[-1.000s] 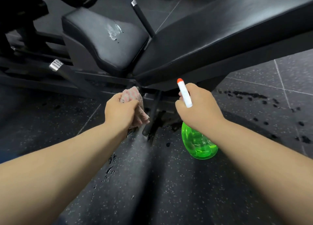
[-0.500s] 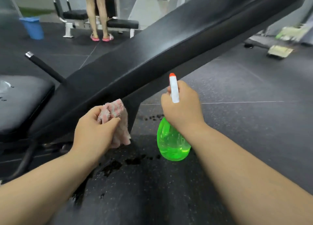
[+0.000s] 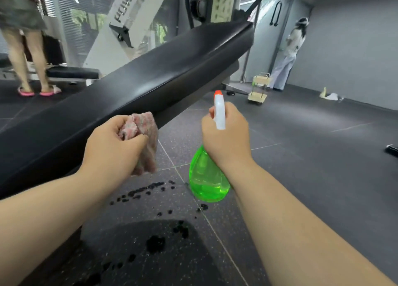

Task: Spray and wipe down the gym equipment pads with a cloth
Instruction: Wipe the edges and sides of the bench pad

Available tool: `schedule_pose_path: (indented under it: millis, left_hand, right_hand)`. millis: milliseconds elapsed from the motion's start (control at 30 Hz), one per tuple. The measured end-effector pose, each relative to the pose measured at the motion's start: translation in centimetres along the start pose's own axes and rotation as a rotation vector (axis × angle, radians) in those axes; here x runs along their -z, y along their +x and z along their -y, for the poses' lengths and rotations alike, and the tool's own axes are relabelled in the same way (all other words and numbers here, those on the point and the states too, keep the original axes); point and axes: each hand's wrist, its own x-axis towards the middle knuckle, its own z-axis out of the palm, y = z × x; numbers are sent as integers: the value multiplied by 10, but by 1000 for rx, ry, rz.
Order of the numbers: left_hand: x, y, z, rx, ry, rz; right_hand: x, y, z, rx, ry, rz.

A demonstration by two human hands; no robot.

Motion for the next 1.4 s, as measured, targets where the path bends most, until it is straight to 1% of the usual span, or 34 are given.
schedule_pose_path:
  millis: [133,267,333,433,533,600,700,733,800,867,1067,1200,1267,1300,1333,1400]
  left_hand:
    - [-25,12,-26,-63,-8,18]
    - [-38,14,-37,-106,-10,52]
    - [-39,11,-34,-111,-7,82]
    - [-32,1,-10,-101,59,153]
    - [-16,-24,40,15,85,175]
    - [0,-49,83,151,106,182]
    - [27,-90,145,361,157,207]
    - [33,-101,159,412,167,215]
    - [44,-124,183,512,188,223]
    - [47,-141,199,592,190,220]
    - [38,-161,218,654,180,250]
    - [31,-160,217,685,111,285]
    - [28,-156,214,702,73,289]
    - [28,-153,211,703,46,297]
    - [28,-150,206,695,24,315]
    - [30,-141,194,675,-9,368]
  right_hand:
    - [25,28,2,21,-10,-58]
    - [33,39,3,25,-14,-70]
    - [30,34,-2,13,0,-65]
    - [7,7,-24,22,-23,5]
    - [-32,-45,-55,143,-283,163]
    - [-57,-91,-79,116,-373,343]
    - [-90,-159,-123,-9,-468,637]
    - [-96,-177,-134,-80,-461,692]
    - [-107,-216,-149,-240,-380,751]
    - [-112,-248,-155,-325,-330,805]
    - [-109,-293,-155,-367,-278,919]
    - [-98,-305,-151,-239,-288,1064]
    - [-92,-310,-152,-254,-270,1135]
    - [-87,-310,-152,-257,-295,1190]
    - [-81,-307,-151,-242,-369,1265]
    - [-64,-283,-142,-228,-569,1423]
